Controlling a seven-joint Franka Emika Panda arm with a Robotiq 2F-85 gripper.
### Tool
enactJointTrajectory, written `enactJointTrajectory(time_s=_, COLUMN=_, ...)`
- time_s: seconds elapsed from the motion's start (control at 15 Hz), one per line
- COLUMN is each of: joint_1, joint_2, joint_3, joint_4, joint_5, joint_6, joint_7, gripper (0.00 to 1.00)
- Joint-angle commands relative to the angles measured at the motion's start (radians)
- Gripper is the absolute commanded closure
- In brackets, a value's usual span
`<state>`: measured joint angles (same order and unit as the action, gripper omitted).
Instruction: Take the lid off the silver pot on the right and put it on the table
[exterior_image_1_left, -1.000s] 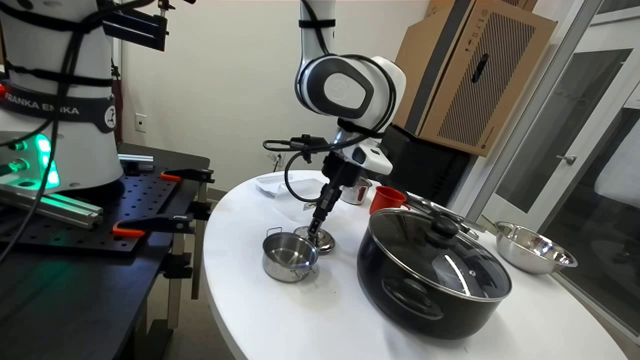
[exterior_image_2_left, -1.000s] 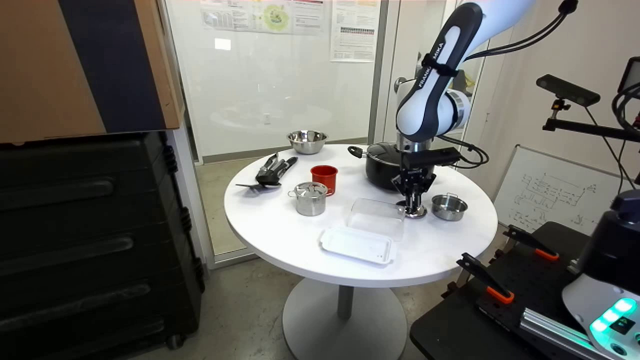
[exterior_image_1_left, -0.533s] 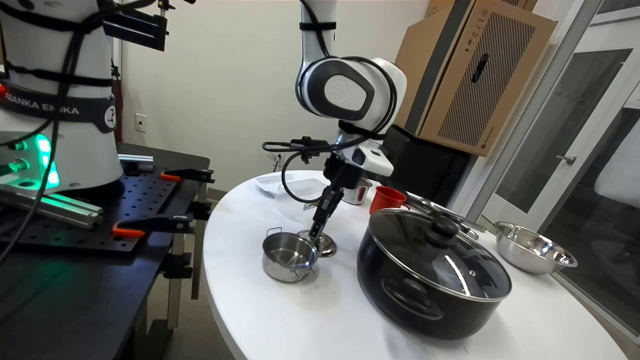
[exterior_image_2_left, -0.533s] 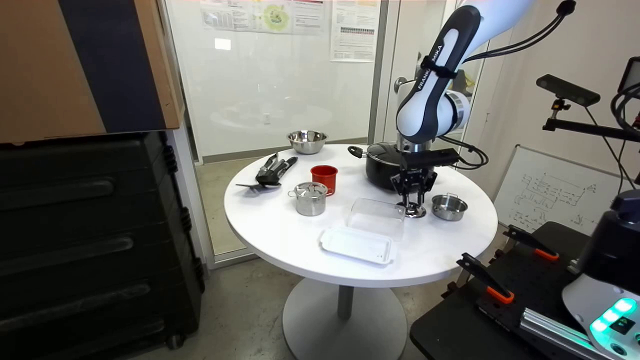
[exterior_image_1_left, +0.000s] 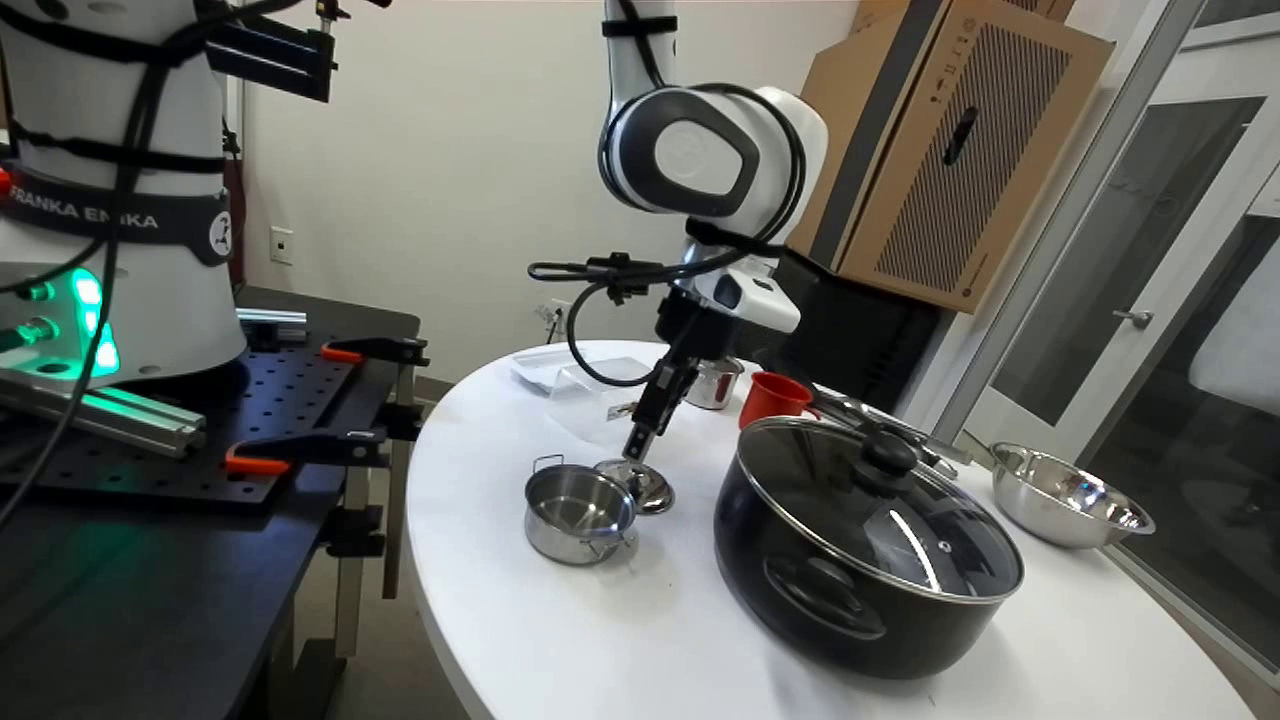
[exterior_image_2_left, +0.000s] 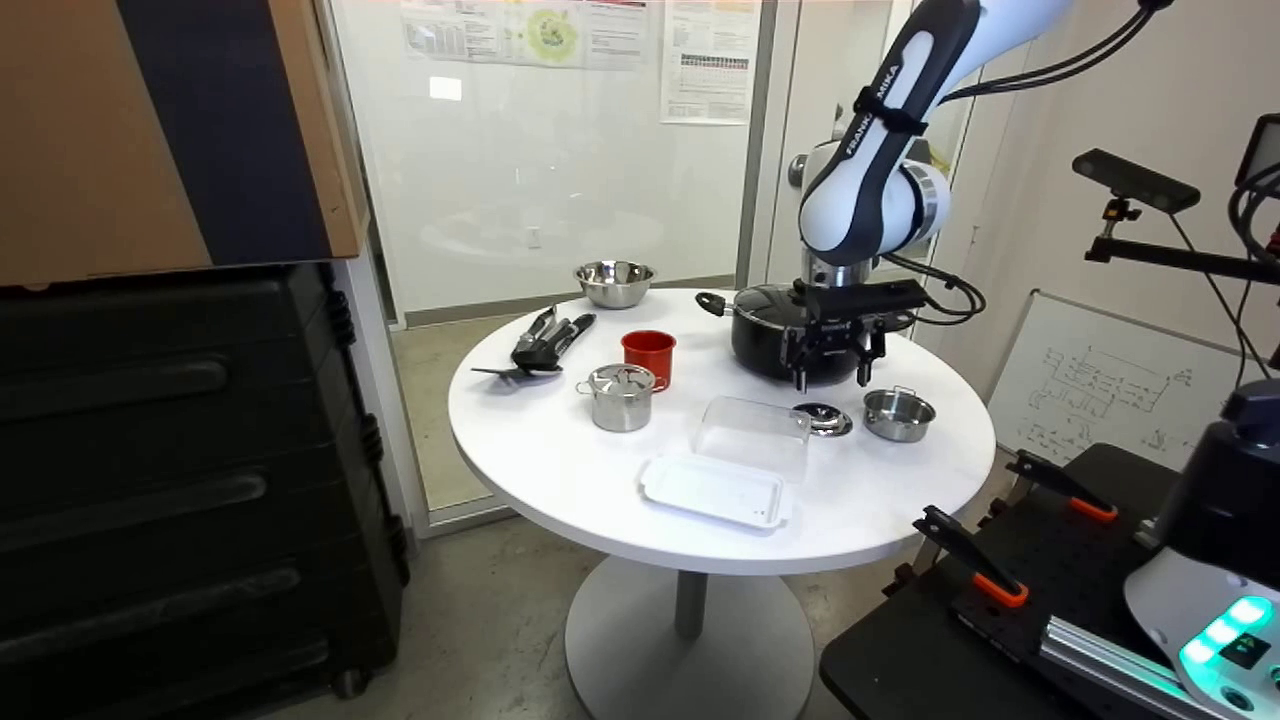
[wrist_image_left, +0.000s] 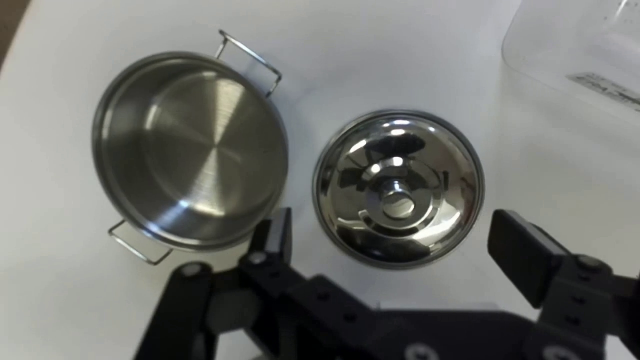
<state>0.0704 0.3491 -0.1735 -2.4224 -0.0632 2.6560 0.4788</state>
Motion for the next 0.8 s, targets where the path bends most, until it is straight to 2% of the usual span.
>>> enactJointTrajectory(time_s=0.0, joint_1=-0.006, joint_2=-0.175, joint_3=-0.017, joint_4=-0.088, joint_5=-0.034, joint_6=-0.097, joint_7=-0.046, gripper=0.00)
enactJointTrajectory(time_s=0.47, joint_1=-0.070, joint_2=-0.414, joint_3=0.035, joint_4=-0.189, joint_5=-0.048, joint_6=-0.242, joint_7=-0.173, gripper=0.00)
enactJointTrajectory(time_s=0.53, joint_1=-0.075, joint_2=-0.320, joint_3=0.044, joint_4=-0.132, joint_5=-0.034, joint_6=-0.206, joint_7=-0.130, gripper=0.00)
enactJointTrajectory(time_s=0.73, joint_1=-0.089, joint_2=-0.384, joint_3=0.056, joint_4=-0.168, joint_5=-0.031, joint_6=-0.227, joint_7=-0.158, gripper=0.00)
